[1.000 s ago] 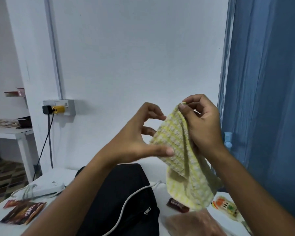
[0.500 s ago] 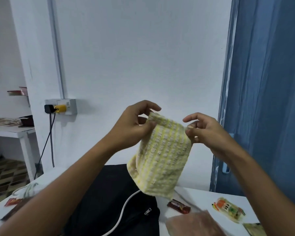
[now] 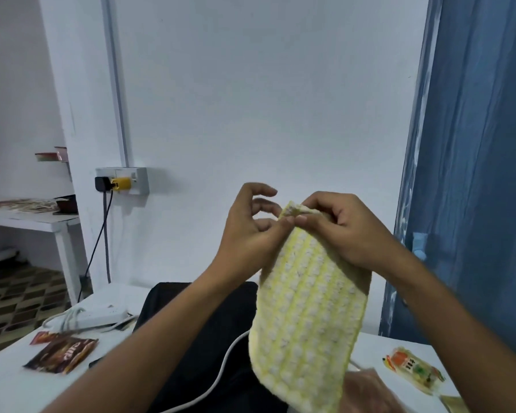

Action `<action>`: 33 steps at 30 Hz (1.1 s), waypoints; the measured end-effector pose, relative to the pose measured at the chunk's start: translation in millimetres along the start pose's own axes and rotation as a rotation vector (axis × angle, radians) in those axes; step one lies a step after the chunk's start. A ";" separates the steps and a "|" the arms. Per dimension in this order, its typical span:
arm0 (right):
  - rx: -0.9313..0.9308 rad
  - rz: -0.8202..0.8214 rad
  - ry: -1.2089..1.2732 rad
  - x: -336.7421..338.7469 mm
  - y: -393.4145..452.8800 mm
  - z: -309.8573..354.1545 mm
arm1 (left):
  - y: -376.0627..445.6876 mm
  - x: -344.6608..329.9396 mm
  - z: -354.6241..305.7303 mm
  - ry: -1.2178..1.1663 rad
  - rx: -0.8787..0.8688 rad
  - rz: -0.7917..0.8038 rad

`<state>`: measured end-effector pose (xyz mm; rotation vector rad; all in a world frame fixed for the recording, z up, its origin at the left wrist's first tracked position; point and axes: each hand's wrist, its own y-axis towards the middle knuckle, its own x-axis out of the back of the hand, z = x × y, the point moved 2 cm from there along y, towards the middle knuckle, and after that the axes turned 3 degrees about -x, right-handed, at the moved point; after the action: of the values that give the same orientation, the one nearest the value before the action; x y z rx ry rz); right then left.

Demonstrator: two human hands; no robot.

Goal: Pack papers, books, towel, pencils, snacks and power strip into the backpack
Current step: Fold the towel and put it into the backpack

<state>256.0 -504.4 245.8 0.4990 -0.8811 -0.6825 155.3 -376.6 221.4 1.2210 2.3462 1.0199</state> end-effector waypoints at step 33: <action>-0.449 -0.329 0.060 -5.5 0.3 -53.4 | -22.7 -4.8 50.5 -0.548 0.632 0.118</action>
<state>297.9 -494.0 213.8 0.2577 -0.5674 -1.1277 172.7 -366.3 169.6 1.6063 2.2013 -0.0865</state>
